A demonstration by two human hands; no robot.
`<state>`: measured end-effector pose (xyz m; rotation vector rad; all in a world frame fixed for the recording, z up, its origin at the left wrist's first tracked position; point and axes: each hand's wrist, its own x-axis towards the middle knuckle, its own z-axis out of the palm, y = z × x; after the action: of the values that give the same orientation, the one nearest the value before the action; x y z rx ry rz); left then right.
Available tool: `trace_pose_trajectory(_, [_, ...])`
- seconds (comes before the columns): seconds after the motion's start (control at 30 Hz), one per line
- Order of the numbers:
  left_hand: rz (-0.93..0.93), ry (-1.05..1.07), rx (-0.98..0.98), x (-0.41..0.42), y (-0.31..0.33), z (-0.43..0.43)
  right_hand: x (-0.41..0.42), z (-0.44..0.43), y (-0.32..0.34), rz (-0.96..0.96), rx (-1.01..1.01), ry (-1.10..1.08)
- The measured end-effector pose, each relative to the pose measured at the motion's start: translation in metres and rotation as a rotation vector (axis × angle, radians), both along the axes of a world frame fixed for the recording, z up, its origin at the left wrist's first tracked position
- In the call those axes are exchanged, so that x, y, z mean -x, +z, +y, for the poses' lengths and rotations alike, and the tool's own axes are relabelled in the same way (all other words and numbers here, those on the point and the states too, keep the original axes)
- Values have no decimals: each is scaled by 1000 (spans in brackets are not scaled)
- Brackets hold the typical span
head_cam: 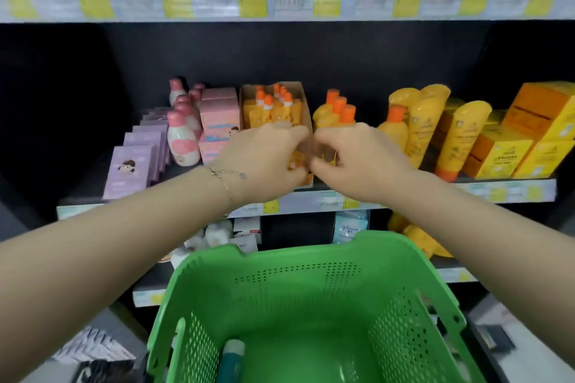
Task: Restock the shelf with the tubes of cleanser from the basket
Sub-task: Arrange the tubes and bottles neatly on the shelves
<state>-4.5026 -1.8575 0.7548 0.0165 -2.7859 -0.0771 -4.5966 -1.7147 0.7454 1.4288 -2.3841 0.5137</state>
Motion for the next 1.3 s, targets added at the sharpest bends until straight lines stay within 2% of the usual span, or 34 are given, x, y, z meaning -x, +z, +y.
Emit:
trace_pose_trajectory(0.13, [-77, -33, 9, -3, -34, 3, -7, 1, -33, -69, -65, -15])
trace_pose_trajectory(0.3, [-162, -45, -64, -10, -74, 7, -21, 8, -77, -248, -76, -35])
trace_pose_trajectory(0.6, [-470, 7, -115, -20, -149, 26, -32, 23, -154, -464, -201, -103])
trace_pose_trajectory(0.8, [-654, 63, 12, -19, -202, 31, -25, 30, -193, -495, -333, -150])
trace_pose_trajectory(1.07, [-940, 224, -120, -39, -308, 27, -27, 31, -215, -537, -435, -109])
trace_pose_trajectory(1.3, [-1022, 461, -254, -74, -379, 12, -40, 21, -223, -512, -513, -24])
